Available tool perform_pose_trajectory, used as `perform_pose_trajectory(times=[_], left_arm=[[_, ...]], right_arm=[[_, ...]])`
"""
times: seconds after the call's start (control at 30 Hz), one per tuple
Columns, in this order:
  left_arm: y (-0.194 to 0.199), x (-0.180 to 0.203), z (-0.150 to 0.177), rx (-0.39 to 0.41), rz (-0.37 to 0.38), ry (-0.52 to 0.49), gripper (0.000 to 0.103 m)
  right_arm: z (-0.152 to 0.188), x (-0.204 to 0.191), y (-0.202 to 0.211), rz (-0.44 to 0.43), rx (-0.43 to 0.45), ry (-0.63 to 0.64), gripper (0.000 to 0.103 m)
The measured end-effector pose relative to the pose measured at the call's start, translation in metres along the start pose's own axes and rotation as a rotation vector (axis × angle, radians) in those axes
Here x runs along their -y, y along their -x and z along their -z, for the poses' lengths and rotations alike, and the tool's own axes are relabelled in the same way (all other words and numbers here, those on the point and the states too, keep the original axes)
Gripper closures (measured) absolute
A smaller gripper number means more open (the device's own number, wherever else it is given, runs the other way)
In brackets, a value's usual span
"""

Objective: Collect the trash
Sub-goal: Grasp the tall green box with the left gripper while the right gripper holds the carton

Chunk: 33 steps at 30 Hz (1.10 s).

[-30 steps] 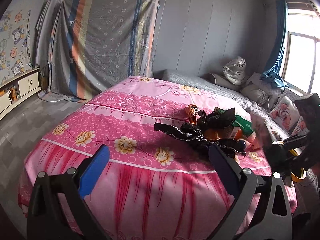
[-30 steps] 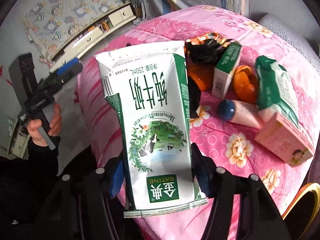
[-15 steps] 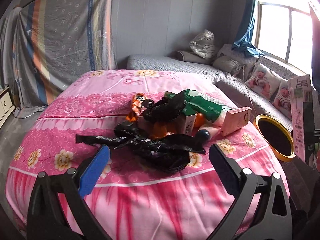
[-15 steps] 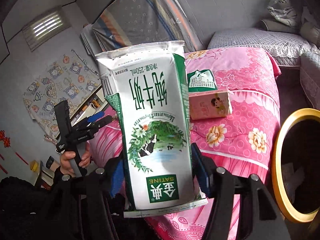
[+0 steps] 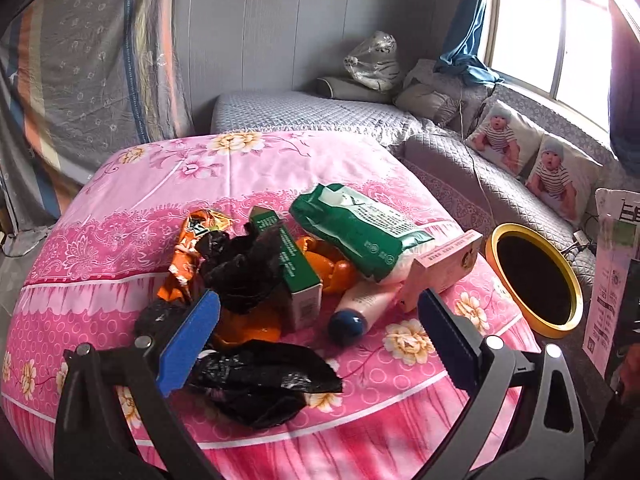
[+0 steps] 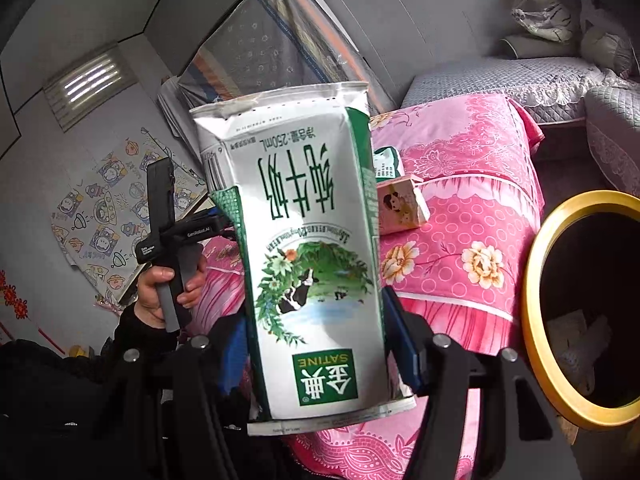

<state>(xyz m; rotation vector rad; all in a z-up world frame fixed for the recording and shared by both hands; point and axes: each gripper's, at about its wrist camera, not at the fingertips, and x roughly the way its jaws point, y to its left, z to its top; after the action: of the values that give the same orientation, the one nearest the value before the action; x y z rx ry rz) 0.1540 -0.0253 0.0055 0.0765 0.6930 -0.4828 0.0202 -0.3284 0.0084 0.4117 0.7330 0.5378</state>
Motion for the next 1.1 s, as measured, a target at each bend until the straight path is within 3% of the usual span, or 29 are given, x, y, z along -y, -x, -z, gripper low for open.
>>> perform_pose_trajectory(times=[0.27,0.43,0.6,0.8,0.87,0.9,0.93,1.1], left_arm=[[-0.038,0.006,-0.003,-0.102,-0.074,0.091,0.008],[-0.049,-0.008,-0.01,-0.12,-0.095,0.187,0.009],[-0.061,0.002,-0.016,-0.147,-0.152,0.146,0.009],[-0.085,-0.005,-0.021,-0.213,-0.198,0.174,0.029],[-0.091,-0.011,-0.021,-0.229,-0.212,0.191,0.04],[-0.091,-0.014,-0.022,-0.228,-0.205,0.201,0.05],[-0.092,-0.016,-0.022,-0.23,-0.199,0.208,0.07],[-0.097,-0.022,-0.02,-0.25,-0.198,0.217,0.079]], right_arm=[[0.004,0.003,0.0,-0.032,0.01,0.004,0.046],[0.005,0.011,0.006,-0.052,0.027,-0.008,0.046],[0.008,0.017,0.008,-0.058,0.038,-0.027,0.046],[0.012,0.02,0.016,-0.061,0.051,-0.043,0.046],[0.012,0.02,0.019,-0.059,0.056,-0.045,0.046],[0.012,0.019,0.02,-0.058,0.06,-0.046,0.046],[0.012,0.019,0.021,-0.056,0.064,-0.048,0.046],[0.011,0.017,0.022,-0.056,0.064,-0.047,0.046]])
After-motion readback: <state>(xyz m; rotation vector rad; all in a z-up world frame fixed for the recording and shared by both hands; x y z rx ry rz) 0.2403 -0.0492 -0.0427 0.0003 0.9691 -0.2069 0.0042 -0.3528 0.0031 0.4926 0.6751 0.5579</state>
